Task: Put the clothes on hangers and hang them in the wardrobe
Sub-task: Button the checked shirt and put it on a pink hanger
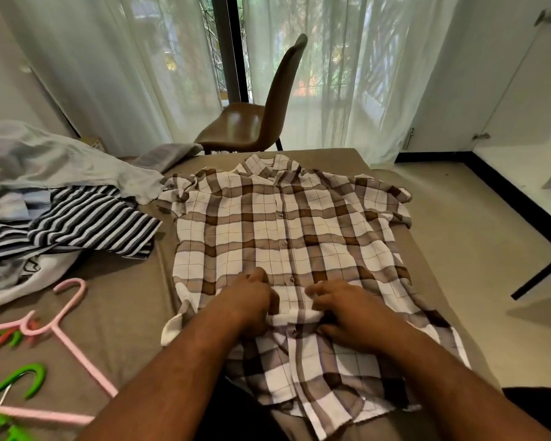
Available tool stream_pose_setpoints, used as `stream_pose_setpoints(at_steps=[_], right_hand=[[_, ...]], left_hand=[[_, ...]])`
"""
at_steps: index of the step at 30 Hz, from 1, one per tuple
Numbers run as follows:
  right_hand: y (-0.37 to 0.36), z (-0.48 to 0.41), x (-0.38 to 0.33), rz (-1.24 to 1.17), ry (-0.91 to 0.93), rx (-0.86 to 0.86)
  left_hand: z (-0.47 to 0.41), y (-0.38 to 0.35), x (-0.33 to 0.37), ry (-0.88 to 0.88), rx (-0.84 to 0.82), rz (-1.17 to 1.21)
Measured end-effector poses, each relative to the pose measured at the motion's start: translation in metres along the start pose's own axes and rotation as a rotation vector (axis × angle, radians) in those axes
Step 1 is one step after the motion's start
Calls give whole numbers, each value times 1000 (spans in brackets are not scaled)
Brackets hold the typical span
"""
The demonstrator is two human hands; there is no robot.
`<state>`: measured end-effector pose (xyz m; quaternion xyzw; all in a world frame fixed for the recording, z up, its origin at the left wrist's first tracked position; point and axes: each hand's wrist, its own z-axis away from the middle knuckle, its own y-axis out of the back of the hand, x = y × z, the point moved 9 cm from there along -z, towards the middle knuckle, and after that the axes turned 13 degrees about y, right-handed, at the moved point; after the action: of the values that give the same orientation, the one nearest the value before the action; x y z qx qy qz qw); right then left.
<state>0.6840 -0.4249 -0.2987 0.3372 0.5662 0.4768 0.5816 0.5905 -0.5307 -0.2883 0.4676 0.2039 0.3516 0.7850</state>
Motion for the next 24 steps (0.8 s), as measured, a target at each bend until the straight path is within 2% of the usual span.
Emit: stream_pose_setpoints(at_steps=[2,5,12,14,16,18,21,24], right_hand=[[6,5,2,-66,-10,100],[16,19,0,-117,-30,84],[5,50,-32,-75,57,-271],[1,52,-38,-89,46,-350],[1,51,-40,-156,13,-389],[8,39,-44,-204,6,-348],[33,8,-58,-145,65,-136],[59,-23,-84,-197,143,137]], left_hand=[[4,10,8,-8,34,52],[20,13,13,21,-10,50],[56,-19,37,-71,-255,-119],[62,-18,38,-108,-262,-96],[65,-11,32,-118,-258,33],[65,8,7,-101,-163,285],[68,44,-62,-11,160,688],[71,42,-162,237,435,898]])
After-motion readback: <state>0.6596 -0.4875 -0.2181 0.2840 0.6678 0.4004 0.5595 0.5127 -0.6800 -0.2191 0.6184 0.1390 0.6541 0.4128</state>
